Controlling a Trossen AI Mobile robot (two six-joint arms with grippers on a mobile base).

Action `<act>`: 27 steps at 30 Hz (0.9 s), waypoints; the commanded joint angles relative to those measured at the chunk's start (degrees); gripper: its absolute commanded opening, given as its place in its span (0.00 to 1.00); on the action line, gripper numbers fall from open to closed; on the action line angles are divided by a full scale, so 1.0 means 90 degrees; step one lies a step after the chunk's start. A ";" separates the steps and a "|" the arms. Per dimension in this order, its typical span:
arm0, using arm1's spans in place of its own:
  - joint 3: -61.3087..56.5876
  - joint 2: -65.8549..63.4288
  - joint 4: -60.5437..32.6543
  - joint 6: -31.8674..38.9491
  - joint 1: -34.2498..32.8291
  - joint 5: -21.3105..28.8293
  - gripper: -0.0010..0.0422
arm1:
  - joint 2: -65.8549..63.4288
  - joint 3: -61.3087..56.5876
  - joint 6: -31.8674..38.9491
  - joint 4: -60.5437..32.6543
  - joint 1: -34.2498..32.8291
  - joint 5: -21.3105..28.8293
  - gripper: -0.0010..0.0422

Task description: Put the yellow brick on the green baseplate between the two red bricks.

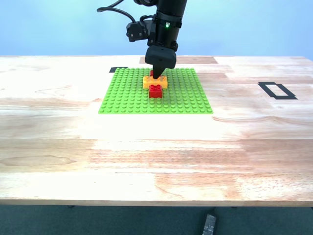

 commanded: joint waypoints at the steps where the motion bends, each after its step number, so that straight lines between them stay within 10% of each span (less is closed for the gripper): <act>1: 0.0002 0.0000 0.0017 -0.0002 0.0002 0.0000 0.02 | -0.0022 -0.0078 -0.0058 0.0070 0.0007 0.0007 0.05; 27: 0.0002 0.0000 -0.0024 -0.0002 0.0002 0.0002 0.02 | 0.0143 -0.0551 -0.0277 0.0714 -0.0041 -0.0092 0.05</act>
